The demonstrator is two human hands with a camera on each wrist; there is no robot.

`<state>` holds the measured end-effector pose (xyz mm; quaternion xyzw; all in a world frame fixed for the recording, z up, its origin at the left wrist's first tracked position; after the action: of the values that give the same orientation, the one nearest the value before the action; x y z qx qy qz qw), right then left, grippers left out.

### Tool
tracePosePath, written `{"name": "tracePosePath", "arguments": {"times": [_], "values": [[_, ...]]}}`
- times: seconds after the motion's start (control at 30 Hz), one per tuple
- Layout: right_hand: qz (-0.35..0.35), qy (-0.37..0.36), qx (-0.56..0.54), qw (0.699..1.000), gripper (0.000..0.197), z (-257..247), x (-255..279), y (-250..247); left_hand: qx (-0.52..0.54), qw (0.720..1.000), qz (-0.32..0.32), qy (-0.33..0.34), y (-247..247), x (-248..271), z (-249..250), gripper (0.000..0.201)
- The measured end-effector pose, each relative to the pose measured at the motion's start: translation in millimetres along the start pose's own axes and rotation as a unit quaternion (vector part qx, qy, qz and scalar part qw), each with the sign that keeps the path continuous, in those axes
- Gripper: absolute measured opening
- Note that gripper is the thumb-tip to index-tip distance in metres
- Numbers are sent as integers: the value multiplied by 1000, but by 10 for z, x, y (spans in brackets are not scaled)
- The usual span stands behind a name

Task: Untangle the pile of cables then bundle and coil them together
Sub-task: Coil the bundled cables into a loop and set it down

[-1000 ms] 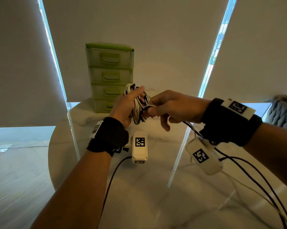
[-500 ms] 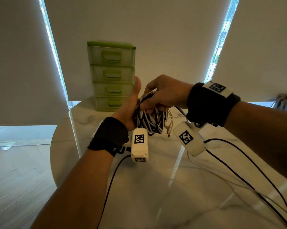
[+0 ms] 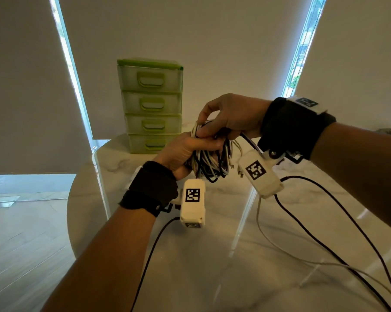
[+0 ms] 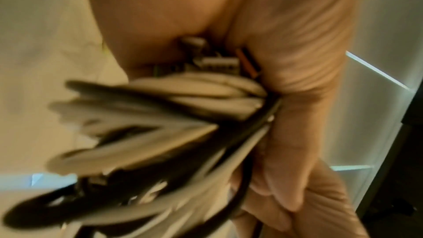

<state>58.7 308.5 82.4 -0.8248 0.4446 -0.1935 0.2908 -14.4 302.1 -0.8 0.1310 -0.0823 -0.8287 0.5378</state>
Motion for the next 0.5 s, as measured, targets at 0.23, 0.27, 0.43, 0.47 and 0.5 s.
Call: {"name": "tracePosePath", "arguments": {"times": [0.23,0.27,0.43,0.47,0.5], "values": [[86,-95,166,978,32,-126,-67,-252,86,993,16,-75,0,72,-60,22],[94,-119,179,972,31,-132,-81,-258,99,992,13,-74,-20,77,-45,22],[119,-173,250,945,35,-31,-101,-137,170,982,-56,-60,-2,83,24,35],[115,-162,238,951,40,34,-112,-100,173,981,-64,-57,-9,77,22,38],[111,-142,217,959,45,104,-122,-75,173,981,-70,-56,-5,77,20,40]]}}
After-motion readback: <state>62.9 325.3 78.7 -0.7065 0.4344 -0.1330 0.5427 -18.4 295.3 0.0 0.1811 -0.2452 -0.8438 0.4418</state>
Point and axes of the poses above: each hand's wrist, its own x-axis away from the middle knuckle, its own y-axis out of the palm, z = x × y, the point moved 7 cm from there along -x, towards the middle knuckle, and after that the axes turned 2 degrees about -y, right-handed, at the moved point
